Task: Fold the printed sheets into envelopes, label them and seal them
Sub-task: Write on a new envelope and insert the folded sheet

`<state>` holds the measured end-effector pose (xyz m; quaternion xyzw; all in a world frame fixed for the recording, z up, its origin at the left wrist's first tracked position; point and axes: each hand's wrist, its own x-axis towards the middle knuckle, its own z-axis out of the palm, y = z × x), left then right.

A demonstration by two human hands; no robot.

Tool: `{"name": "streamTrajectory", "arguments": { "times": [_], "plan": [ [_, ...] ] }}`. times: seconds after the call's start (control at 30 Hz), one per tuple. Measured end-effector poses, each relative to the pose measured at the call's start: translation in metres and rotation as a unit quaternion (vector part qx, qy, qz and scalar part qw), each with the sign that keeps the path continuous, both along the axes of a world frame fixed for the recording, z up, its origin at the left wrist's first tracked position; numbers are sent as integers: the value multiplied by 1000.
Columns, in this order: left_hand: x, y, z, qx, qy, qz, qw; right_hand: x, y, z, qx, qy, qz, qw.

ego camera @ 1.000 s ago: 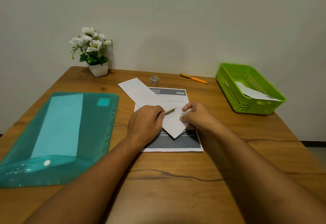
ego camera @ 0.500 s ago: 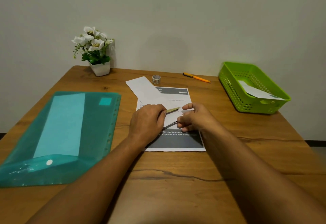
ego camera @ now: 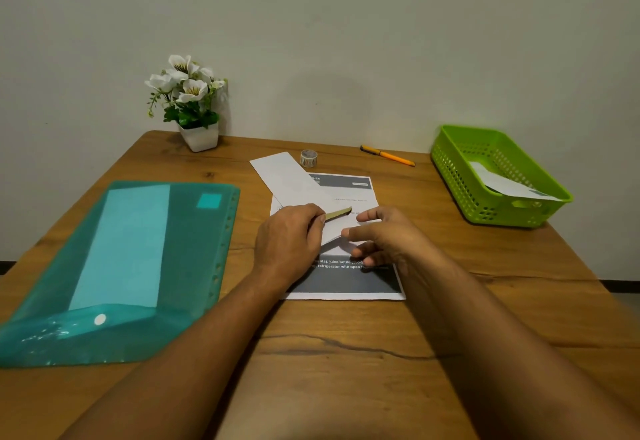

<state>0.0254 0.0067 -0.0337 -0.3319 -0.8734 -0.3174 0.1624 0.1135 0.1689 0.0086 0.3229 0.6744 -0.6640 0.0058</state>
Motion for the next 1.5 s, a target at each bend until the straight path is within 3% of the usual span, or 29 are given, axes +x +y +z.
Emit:
{"name": "streamTrajectory", "arguments": {
  "times": [0.17, 0.47, 0.7, 0.97, 1.1, 1.27, 1.5],
  "plan": [
    [-1, -1, -1, 8, 2, -1, 1000, 1, -8, 0, -23, 23, 38, 999],
    [-1, -4, 0, 46, 5, -46, 998, -12, -12, -5, 62, 52, 19, 997],
    [2, -6, 1, 61, 7, -82, 995, -28, -18, -5, 65, 39, 6, 997],
    [1, -6, 2, 99, -11, -73, 992, -37, -18, -4, 126, 51, -12, 991],
    [-3, -8, 5, 153, -30, -64, 986, -33, -10, 16, 229, 105, -9, 968],
    [-22, -6, 44, 145, 36, -37, 988, -33, 5, 59, 370, 199, 0, 908],
    [-49, -2, 137, 131, 74, -79, 985, -30, -1, 141, 367, 336, 37, 866]
  ]
}}
